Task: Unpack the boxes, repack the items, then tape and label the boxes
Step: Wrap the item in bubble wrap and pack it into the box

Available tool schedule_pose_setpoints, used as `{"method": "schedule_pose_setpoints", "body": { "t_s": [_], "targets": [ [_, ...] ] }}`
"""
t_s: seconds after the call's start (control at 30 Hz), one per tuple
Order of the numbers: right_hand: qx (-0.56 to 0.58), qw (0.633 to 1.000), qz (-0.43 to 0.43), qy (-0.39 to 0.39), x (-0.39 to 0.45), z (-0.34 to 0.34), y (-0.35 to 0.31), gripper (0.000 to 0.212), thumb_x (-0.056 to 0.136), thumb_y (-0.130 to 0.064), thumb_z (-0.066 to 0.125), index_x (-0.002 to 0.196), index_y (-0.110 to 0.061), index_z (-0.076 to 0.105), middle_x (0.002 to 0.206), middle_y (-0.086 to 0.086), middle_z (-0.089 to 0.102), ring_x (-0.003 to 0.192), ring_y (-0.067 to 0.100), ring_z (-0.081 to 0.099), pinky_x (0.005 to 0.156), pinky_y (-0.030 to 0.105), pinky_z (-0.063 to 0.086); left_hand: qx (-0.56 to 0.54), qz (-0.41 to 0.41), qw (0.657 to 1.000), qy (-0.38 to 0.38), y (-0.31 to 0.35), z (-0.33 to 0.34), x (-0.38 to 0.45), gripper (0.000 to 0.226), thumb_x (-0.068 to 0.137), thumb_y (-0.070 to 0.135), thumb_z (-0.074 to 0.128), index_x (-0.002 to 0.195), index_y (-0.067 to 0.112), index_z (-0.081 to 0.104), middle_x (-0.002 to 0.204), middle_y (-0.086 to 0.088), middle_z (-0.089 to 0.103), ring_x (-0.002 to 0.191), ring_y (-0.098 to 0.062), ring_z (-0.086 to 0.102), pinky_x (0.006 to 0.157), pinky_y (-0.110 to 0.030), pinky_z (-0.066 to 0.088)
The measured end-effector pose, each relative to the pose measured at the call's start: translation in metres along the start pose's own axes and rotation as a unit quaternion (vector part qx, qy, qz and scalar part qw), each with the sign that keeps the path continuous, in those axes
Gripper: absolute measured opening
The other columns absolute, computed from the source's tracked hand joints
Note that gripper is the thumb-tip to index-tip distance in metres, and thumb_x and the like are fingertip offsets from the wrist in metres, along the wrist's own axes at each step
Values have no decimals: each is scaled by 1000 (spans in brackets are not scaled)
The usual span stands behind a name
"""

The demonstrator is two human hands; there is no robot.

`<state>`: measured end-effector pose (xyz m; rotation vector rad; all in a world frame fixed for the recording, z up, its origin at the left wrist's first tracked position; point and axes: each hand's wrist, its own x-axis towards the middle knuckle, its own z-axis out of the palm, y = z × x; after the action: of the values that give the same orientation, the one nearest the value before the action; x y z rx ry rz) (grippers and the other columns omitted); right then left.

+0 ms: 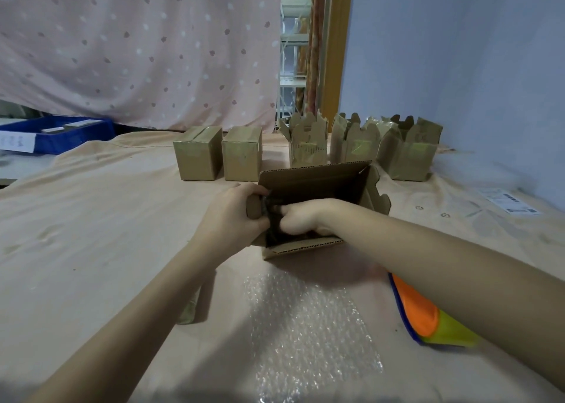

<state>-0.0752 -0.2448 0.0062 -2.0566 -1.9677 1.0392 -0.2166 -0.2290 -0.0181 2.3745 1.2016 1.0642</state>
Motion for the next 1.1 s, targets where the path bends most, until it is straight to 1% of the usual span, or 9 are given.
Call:
{"method": "schedule_pose_setpoints", "body": {
  "t_s": [0.07,0.17,0.3,0.37,0.53,0.7,0.83,0.93,1.1],
  "targets": [
    [-7,1000,-4,-7,2,0,-1,51,101,-12,39,149,-21,26,135,13,46,114,29,49,92,33,45,-10,-2,1000,-1,-3,1,1,43,73,9,70,116,14,64,104,-4,58,70,-19,50,60,-30,43],
    [2,999,-14,-34,0,-5,-2,40,99,-9,41,139,-11,38,102,9,52,82,19,51,66,25,46,-9,-4,1000,4,-2,1,0,44,73,8,70,116,13,64,103,-5,58,70,-20,49,62,-31,43],
    [-64,998,-22,-11,-6,-21,9,40,97,0,39,134,-9,48,127,12,54,103,22,54,87,29,46,2,-6,1000,4,0,0,-3,45,74,8,69,119,14,62,105,-7,58,69,-22,50,63,-34,47],
    [-52,998,-26,1,-10,-27,14,47,95,5,36,138,-12,48,135,11,53,108,20,57,86,27,49,0,-7,1000,4,0,0,-4,45,75,7,68,119,13,62,105,-7,58,68,-22,49,64,-34,46],
    [-124,991,-51,1,-16,-22,12,62,94,2,39,150,-21,26,150,9,35,126,23,41,94,24,35,6,-1,1000,0,5,0,-5,46,75,5,68,120,11,62,108,-10,58,67,-20,46,64,-30,42],
    [-166,984,-52,-39,-8,-7,1,51,97,-4,35,147,-11,29,137,15,42,100,19,39,83,26,32,17,-19,1000,-3,6,0,-5,45,76,6,67,121,12,61,99,-4,52,65,-19,46,63,-29,41],
    [-96,993,-46,-46,-8,-10,6,50,95,0,41,143,-12,35,133,16,46,103,24,48,82,30,42,17,-28,999,-1,5,-2,-7,45,77,8,67,121,14,61,99,-3,52,65,-20,48,64,-29,42],
    [-37,998,-53,-21,-20,-26,12,44,95,2,45,137,-7,45,134,17,52,117,27,54,94,31,46,25,-24,999,4,8,-1,-10,44,79,9,66,122,14,60,99,-3,51,67,-21,48,65,-29,44],
    [-101,987,-118,28,-74,-49,17,36,101,-9,39,131,-21,52,119,-9,57,108,3,55,89,14,45,28,-37,999,-19,8,-4,-4,44,81,9,66,124,14,57,110,-7,57,73,-22,52,64,-30,46]
  ]
}}
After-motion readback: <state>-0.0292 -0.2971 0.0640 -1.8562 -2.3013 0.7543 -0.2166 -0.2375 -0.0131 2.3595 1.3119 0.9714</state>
